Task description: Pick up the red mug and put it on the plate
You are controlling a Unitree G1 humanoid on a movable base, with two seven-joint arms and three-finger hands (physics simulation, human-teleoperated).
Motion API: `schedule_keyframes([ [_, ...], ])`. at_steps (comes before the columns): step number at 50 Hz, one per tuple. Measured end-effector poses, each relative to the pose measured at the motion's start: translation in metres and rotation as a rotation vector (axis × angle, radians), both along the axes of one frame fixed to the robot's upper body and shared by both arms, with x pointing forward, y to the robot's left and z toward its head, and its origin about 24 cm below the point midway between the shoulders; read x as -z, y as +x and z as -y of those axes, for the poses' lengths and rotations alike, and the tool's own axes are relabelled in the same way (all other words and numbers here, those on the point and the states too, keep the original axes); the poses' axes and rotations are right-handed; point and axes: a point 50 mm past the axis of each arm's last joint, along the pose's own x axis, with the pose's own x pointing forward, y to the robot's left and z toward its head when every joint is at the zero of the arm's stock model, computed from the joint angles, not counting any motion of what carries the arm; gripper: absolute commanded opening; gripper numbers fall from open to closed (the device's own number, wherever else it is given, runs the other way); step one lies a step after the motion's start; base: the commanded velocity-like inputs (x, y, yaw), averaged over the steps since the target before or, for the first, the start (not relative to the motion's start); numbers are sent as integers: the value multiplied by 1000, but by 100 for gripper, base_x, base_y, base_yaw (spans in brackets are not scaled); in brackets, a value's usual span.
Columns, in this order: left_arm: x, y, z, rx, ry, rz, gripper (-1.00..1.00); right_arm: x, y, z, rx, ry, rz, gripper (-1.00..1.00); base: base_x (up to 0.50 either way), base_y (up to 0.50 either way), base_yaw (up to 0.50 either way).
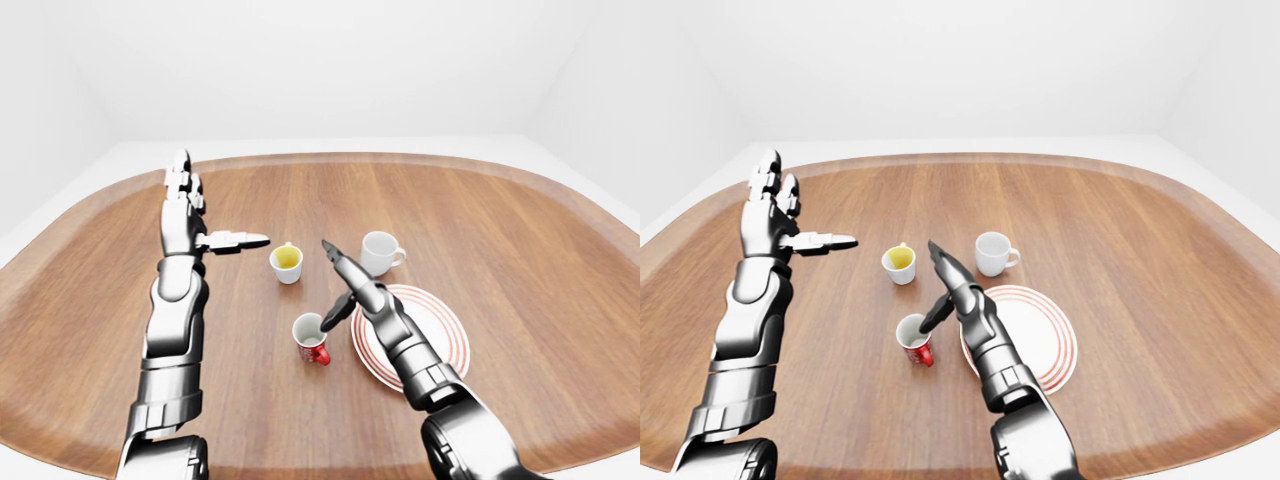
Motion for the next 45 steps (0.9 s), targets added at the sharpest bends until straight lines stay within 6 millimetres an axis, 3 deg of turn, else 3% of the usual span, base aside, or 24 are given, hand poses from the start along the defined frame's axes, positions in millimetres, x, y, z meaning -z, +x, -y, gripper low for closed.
schedule_keyframes([
  [45,3,0,1,6,-7,-11,100,34,-6,-27,-8,-90,-164,100,0,0,0],
])
